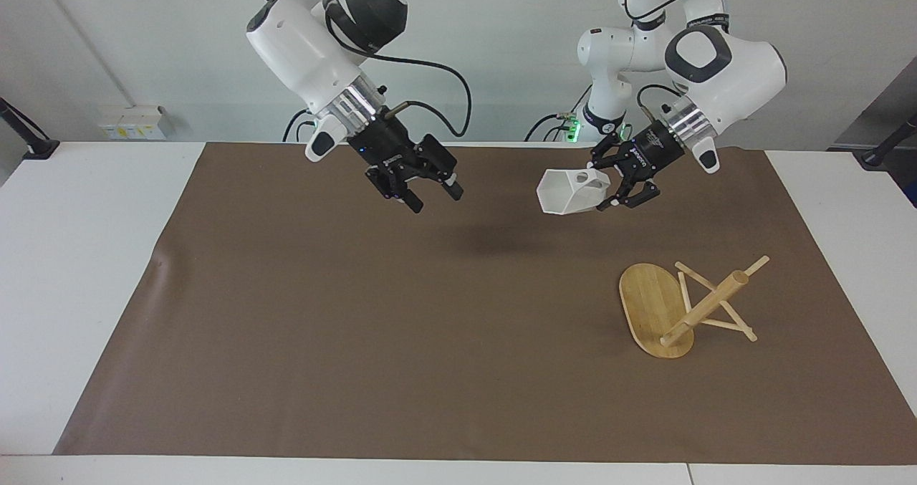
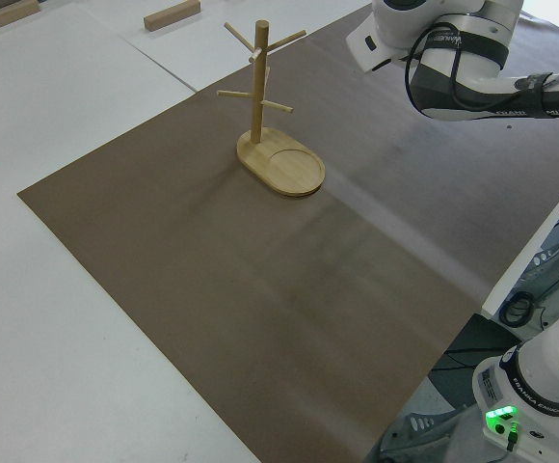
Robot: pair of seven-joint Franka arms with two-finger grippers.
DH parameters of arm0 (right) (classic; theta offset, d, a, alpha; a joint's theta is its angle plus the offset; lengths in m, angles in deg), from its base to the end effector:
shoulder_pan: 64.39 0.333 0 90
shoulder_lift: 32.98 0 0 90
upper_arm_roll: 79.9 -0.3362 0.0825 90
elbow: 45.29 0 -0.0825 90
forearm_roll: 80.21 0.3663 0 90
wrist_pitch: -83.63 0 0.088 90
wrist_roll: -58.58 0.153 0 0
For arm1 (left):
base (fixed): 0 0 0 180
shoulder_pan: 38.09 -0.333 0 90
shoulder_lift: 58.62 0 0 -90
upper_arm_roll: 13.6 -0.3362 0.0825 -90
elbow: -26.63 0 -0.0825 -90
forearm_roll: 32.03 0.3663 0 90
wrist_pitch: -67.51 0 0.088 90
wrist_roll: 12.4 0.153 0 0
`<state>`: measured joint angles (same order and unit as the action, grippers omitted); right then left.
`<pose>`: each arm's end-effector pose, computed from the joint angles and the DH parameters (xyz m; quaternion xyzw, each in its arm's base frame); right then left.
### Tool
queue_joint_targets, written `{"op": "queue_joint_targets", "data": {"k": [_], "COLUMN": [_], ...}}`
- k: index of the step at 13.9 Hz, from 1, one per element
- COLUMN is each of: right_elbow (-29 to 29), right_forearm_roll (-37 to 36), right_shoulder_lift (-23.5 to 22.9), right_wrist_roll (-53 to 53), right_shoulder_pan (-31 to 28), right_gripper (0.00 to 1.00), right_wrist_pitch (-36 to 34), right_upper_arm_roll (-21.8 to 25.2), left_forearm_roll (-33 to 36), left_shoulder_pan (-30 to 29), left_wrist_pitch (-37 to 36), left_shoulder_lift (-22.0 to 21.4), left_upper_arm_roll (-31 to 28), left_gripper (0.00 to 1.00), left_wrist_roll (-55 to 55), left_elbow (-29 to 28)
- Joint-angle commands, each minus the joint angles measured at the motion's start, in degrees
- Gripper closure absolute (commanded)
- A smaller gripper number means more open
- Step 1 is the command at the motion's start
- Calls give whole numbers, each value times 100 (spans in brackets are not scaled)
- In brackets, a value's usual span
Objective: Hang cup on rack
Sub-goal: 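Raise the cup onto a tree peg with the left gripper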
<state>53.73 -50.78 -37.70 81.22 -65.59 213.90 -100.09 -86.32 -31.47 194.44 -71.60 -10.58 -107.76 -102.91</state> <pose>0.5914 0.2268 0.5683 -0.9332 0.1483 -0.1230 0.3033 0.4799 -0.1398 0.4795 0.4878 0.7803 -0.2537 0.2980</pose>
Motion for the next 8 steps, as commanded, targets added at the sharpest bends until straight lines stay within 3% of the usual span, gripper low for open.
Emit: {"op": "queue_joint_targets", "data": {"k": [1, 5, 8], "right_elbow": [144, 135, 144], "right_forearm_roll": [-735, -861, -869], "right_shoulder_lift": [243, 349, 437], "right_wrist_roll": [-732, -2016, -2018], "right_shoulder_pan": [-64, -64, -82], "right_gripper": [0, 0, 0], "right_wrist_pitch": [-447, -1099, -1398], "right_upper_arm_roll": [329, 1067, 1419], "left_forearm_roll": [112, 112, 94], "left_shoulder_pan": [-2, -11, -11], "left_wrist_pitch": [752, 1315, 1895], "left_shoulder_lift": [23, 261, 401], "left_upper_arm_roll": [15, 14, 23], "left_gripper": [100, 100, 100], "left_wrist_roll": [-439, -640, -966], "left_elbow": [-290, -273, -229]}}
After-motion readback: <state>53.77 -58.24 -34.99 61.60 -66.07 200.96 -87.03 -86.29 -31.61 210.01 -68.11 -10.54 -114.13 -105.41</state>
